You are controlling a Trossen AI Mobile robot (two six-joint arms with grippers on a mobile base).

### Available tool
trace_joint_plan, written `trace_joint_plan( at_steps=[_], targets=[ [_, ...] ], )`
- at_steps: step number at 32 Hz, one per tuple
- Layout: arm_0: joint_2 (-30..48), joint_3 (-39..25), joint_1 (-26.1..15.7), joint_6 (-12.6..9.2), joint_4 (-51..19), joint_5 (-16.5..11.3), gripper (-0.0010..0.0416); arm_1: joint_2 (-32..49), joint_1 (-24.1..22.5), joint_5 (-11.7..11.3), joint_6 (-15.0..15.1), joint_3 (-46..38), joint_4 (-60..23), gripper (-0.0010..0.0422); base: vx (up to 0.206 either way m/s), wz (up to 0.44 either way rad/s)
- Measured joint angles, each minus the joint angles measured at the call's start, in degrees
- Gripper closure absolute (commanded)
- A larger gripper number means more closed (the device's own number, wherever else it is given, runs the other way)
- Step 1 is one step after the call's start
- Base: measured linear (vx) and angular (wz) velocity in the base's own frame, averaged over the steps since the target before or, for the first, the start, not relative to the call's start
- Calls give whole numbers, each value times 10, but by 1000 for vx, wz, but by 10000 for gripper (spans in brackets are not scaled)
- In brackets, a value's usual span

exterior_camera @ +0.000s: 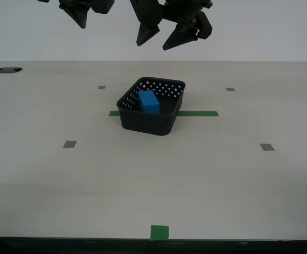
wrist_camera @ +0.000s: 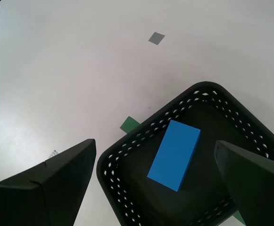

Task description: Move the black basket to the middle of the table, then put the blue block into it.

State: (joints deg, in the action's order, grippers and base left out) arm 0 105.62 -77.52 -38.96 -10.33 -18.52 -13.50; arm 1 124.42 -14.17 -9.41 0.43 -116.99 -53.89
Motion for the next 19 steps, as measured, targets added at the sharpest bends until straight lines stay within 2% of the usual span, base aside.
trace_joint_plan(
  at_steps=[19],
  targets=[
    [0,0,0,0,0,0,55,0,0,0,0,0,15,412,0,0]
  ],
)
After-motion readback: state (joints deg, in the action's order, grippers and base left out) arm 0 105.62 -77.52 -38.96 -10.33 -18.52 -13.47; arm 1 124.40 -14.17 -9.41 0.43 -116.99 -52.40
